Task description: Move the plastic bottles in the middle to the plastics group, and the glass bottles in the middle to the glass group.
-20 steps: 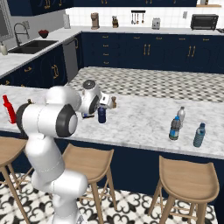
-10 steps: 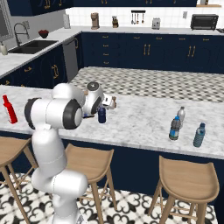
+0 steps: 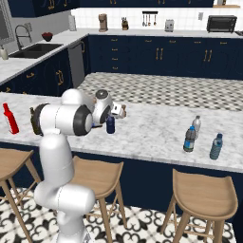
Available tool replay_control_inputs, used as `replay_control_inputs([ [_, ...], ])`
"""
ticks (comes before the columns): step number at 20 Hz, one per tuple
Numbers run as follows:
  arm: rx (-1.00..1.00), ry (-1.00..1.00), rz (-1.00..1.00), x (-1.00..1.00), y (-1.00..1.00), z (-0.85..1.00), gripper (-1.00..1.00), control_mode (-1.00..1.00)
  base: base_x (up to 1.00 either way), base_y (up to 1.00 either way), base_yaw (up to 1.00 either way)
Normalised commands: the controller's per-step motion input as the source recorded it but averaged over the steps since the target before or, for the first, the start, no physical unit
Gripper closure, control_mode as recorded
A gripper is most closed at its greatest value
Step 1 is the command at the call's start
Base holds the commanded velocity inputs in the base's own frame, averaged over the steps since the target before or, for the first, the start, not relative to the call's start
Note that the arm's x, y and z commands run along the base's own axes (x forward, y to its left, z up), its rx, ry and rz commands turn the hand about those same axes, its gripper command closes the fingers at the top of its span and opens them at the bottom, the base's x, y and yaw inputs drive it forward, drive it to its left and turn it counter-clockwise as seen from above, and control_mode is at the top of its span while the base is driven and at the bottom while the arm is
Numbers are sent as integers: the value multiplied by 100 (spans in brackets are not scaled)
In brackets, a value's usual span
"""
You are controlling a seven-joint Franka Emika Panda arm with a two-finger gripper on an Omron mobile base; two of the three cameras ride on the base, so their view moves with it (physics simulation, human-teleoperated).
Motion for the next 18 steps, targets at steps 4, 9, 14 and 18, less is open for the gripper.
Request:
replay_control_inputs([
  [4,0,0,0,18,2,-24,-100,-100,0,0,0],
  [9,0,0,0,6,0,-23,100,-100,0,0,0],
  [14,0,0,0,-7,0,-33,100,-100,0,0,0],
  [18,0,0,0,-13,-4,-18,100,-100,0,0,0],
])
